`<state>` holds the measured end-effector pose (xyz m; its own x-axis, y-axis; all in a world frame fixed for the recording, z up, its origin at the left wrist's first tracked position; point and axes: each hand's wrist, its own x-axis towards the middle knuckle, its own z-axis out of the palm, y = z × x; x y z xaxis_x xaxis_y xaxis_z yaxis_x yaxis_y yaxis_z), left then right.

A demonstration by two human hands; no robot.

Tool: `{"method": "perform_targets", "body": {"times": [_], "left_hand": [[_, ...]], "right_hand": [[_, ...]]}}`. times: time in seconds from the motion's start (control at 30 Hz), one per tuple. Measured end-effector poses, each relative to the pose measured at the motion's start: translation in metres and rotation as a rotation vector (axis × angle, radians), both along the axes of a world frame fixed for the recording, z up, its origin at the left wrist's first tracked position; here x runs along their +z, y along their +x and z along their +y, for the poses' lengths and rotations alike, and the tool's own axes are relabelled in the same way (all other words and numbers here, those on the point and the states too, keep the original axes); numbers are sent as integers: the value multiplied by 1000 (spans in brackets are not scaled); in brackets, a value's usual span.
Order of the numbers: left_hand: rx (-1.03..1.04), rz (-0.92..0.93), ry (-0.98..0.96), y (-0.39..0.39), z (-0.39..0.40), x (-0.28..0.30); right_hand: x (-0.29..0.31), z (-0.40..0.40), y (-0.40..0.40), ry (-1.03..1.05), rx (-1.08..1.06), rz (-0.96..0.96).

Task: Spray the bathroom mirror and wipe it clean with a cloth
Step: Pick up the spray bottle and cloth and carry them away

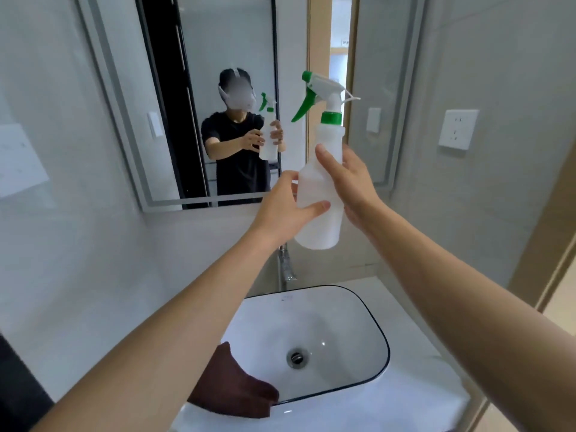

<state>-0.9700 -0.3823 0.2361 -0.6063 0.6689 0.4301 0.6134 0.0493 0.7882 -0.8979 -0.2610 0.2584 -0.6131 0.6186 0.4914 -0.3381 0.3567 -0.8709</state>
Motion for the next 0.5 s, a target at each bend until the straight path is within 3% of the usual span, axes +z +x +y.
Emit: {"method": "perform_targets", "body": {"times": [0.5], "left_hand": [[-121,-160,32,48,58,-73]], "right_hand": [[-72,42,58,-171,-135,-86]]}}
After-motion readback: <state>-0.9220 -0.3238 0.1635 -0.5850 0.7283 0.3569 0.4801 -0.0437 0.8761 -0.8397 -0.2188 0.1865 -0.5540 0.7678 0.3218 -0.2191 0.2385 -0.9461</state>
